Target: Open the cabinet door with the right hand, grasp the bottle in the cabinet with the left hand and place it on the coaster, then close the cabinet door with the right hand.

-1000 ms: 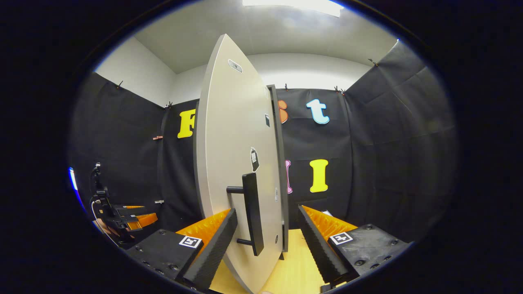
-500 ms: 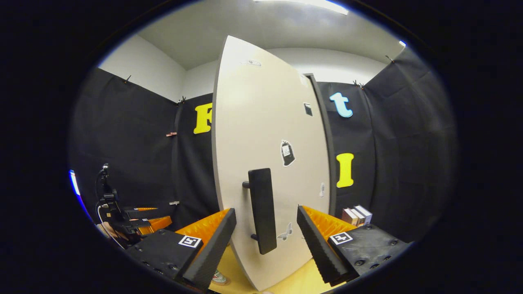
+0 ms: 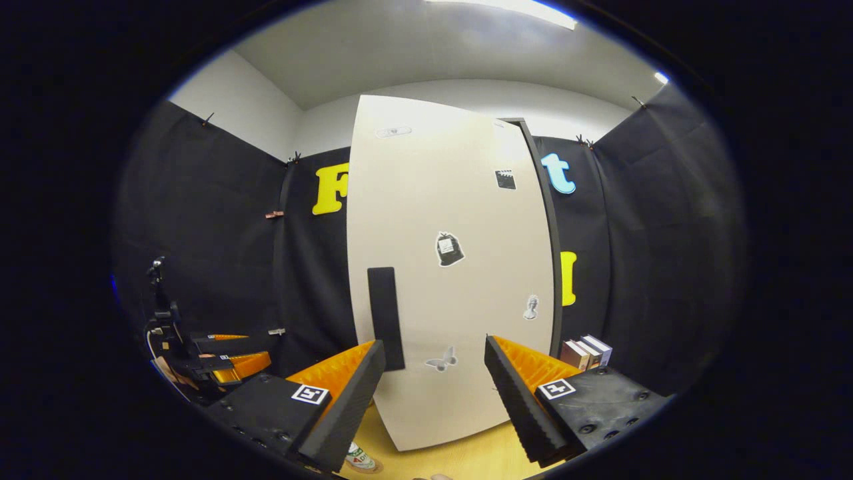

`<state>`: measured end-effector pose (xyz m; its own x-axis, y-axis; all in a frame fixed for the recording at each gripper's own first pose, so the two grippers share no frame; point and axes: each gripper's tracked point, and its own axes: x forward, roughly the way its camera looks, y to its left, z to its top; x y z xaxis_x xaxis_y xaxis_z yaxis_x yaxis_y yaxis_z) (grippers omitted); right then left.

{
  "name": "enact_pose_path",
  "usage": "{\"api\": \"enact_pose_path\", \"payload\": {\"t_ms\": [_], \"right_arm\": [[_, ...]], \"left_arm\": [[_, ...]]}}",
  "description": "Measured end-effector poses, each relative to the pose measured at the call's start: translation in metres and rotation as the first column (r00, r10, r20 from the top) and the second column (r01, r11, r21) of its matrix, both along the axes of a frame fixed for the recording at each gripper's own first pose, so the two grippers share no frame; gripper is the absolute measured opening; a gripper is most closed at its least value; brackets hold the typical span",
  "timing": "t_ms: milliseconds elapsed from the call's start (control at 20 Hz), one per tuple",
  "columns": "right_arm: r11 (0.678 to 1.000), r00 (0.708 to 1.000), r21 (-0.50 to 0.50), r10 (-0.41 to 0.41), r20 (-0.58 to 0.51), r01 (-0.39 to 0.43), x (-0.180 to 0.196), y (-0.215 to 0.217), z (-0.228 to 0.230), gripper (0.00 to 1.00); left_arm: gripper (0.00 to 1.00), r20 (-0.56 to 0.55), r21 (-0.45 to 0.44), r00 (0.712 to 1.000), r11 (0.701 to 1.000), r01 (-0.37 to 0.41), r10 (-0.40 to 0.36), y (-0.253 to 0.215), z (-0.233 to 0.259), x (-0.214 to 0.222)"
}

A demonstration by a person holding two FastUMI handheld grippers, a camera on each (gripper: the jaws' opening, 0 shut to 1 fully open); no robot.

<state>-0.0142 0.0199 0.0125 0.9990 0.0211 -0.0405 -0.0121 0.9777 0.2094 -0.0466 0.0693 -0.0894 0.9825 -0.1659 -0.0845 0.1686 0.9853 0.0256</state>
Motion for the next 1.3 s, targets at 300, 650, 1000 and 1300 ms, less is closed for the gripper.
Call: {"api": "enact_pose_path", "payload": {"t_ms": [300,650,1000,1300], "right_arm": [[0.996,0.998,-0.05,-0.068,-0.005,0.068,0.002,-0.037,-0.004,0.98],[0.991,0.997,-0.114,-0.074,-0.031,0.07,0.001,-0.059,-0.018,0.98],[0.995,0.999,-0.096,-0.034,-0.028,0.032,-0.007,-0.076,-0.022,0.98],[0.996,1.0,-0.09,-0.003,-0.024,0.001,-0.009,-0.09,-0.024,0.98]], "left_arm": [[0.99,0.014,-0.031,1.0,0.999,0.012,-0.012,-0.04,0.018,0.006],[0.96,0.063,-0.038,0.996,0.997,0.06,-0.057,-0.106,0.044,0.006],[0.96,0.08,-0.052,0.995,0.996,0.07,-0.066,-0.15,0.056,0.003],[0.96,0.088,-0.03,0.993,0.997,0.077,-0.074,-0.179,0.059,0.002]]}}
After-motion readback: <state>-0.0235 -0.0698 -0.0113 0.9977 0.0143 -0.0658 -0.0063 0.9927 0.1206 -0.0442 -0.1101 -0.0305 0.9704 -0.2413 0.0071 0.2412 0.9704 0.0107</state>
